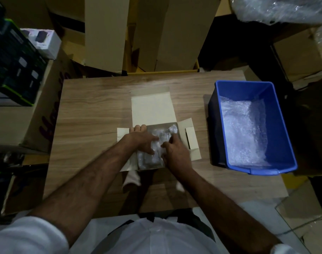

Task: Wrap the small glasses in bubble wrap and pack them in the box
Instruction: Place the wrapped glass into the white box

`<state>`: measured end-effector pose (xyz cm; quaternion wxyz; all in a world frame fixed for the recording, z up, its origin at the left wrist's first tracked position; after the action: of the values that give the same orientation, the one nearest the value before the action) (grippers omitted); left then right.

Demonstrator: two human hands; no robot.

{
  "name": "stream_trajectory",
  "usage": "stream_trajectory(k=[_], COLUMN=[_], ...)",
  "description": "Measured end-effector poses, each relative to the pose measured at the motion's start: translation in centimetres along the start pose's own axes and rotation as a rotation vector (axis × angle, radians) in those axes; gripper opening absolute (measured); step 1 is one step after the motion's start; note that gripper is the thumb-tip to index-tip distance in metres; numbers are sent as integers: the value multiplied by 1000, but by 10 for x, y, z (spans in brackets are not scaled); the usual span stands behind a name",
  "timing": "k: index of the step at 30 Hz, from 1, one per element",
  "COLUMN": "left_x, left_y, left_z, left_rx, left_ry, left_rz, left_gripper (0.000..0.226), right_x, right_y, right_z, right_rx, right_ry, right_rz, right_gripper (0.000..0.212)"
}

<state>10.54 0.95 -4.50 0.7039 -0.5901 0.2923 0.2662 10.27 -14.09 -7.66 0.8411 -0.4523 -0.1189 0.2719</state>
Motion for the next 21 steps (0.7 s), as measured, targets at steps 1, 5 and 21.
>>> stream_trajectory(k=[1, 5, 21], left_x=[-1, -2, -16], left_y=[1, 7, 21], left_z=[1, -2, -8], left_rx=[-26, -81, -209], left_ry=[6, 18, 59], left_rz=[-1, -32, -179], left_gripper=[77, 75, 98], right_x=[-1, -6, -5], right_y=[-1, -6, -10], right_z=[0, -4, -15], right_rx=[20, 101, 25], right_ry=[2, 7, -9], right_rz=[-18, -16, 131], right_gripper=[24, 27, 55])
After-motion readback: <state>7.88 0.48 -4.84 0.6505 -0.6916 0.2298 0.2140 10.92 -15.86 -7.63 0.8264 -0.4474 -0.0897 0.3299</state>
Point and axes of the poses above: each hand's wrist, its own x-axis towards the middle knuckle, its own y-axis out of the palm, z = x × y, the point moved 4 cm from there along x, towards the middle knuckle, and after that the axes turned 14 degrees about x, right-handed, at the moved point
